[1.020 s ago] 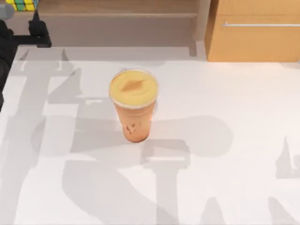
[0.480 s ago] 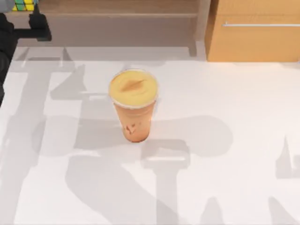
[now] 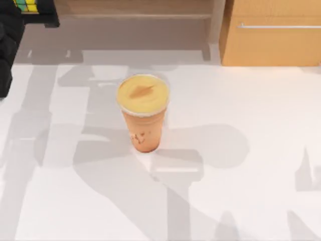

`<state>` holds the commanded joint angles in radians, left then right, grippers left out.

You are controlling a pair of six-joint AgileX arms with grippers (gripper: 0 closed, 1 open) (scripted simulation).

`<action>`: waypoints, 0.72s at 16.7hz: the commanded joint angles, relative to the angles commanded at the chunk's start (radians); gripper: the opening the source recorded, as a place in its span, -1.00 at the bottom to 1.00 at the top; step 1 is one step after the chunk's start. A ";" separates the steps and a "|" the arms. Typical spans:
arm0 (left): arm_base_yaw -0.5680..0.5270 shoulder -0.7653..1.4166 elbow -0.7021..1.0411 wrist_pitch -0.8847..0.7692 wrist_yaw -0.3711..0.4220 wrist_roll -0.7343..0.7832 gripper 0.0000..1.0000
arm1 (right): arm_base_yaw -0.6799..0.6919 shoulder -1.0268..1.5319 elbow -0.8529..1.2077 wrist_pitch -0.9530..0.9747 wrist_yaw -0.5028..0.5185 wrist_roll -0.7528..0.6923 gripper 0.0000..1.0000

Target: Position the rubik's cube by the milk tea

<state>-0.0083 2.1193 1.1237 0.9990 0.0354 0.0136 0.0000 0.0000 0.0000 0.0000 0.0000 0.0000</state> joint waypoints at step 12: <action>0.001 0.018 0.015 0.000 0.001 0.000 -0.06 | 0.000 0.000 0.000 0.000 0.000 0.000 1.00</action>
<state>-0.0077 2.1377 1.1384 0.9992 0.0368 0.0136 0.0000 0.0000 0.0000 0.0000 0.0000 0.0000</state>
